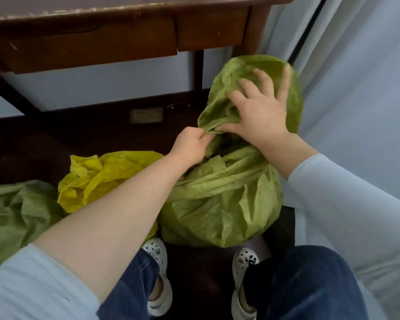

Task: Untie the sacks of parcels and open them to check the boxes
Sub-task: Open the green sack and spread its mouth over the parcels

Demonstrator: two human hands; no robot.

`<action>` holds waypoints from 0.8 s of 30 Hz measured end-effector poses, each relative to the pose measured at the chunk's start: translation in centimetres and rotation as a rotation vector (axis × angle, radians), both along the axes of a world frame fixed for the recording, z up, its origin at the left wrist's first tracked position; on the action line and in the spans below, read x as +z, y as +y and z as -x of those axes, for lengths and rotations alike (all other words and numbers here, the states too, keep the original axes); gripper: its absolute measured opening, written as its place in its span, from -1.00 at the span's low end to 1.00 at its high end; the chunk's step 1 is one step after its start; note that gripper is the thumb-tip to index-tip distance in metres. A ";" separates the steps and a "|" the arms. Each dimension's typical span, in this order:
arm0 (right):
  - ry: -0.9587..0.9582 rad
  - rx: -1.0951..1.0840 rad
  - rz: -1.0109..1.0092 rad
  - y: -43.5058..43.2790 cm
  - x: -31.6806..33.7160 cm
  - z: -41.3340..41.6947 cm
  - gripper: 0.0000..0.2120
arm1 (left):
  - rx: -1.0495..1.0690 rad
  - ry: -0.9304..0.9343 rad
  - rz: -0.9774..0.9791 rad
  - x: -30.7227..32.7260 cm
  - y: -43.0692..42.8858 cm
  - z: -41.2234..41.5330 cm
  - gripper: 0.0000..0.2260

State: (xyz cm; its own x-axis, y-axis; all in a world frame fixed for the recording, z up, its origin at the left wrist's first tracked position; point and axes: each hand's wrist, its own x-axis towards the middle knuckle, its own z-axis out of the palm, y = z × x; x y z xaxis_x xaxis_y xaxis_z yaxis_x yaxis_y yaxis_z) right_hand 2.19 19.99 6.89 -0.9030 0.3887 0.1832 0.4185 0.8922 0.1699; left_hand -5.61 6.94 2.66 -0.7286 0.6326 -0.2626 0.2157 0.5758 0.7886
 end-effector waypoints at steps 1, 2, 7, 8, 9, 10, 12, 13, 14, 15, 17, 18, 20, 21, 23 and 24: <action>-0.030 -0.066 0.059 0.1 0.0 -0.4 -0.15 | 0.056 -0.096 -0.063 -0.1 0.0 0.0 -0.72; -0.094 -0.136 0.140 0.4 -0.3 -0.7 -0.04 | 0.133 -0.199 -0.126 -0.2 0.0 0.1 -0.75; -0.251 -0.364 0.514 1.1 -3.6 -2.5 0.03 | 0.543 -0.927 -0.302 -0.5 -1.4 3.6 -0.70; -0.226 -0.372 0.543 1.4 -4.4 -3.0 -0.02 | 0.597 -0.972 -0.291 -0.9 -1.7 4.3 -0.68; -0.196 -0.373 0.548 1.9 -5.2 -3.7 -0.07 | 0.655 -0.990 -0.285 -1.2 -2.1 4.8 -0.67; -0.170 -0.368 0.541 2.5 -5.9 -4.4 -0.13 | 0.703 -0.998 -0.267 -1.3 -2.4 5.2 -0.68; -0.142 -0.359 0.529 3.9 -7.2 -5.9 -0.27 | 0.827 -1.004 -0.231 -2.1 -3.3 6.4 -0.70; -0.151 -0.362 0.525 4.7 -7.8 -6.7 -0.34 | 0.893 -1.015 -0.238 -2.1 -3.8 6.5 -0.74; -0.180 -0.376 0.522 5.5 -8.3 -7.5 -0.39 | 0.954 -0.998 -0.243 -2.2 -4.0 6.8 -0.81; -0.216 -0.397 0.521 6.3 -8.8 -8.4 -0.44 | 0.987 -0.949 -0.251 -2.0 -4.6 6.9 -0.90; -0.297 -0.457 0.524 7.8 -9.7 -10.2 -0.54 | 0.727 -0.563 0.063 -1.2 -6.0 6.1 -0.62; -0.329 -0.499 0.535 8.4 -10.1 -11.1 -0.56 | 0.673 -0.402 0.232 -0.7 -5.9 5.4 -0.55; -0.383 -0.579 0.568 9.1 -10.8 -12.3 -0.57 | 0.688 -0.354 0.290 -1.2 -6.9 4.8 -0.48; -0.413 -0.599 0.592 9.2 -11.0 -12.6 -0.57 | 0.678 -0.367 0.279 -2.0 -7.1 5.0 -0.49; -0.464 -0.634 0.650 8.3 -10.4 -12.1 -0.56 | 0.693 -0.640 0.172 -2.5 -6.8 6.3 -0.74; -0.456 -0.651 0.672 7.6 -9.7 -11.4 -0.56 | 0.751 -0.770 0.037 -3.9 -6.8 7.7 -0.81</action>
State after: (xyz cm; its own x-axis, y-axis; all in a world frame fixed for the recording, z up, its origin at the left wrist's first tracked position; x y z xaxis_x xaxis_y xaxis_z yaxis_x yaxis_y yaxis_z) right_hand 13.54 27.58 -2.85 -0.4107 0.7213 -0.5577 0.8739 0.4859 -0.0152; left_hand -13.29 0.16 -1.29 -0.5577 0.0741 -0.8267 -0.7506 0.3802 0.5404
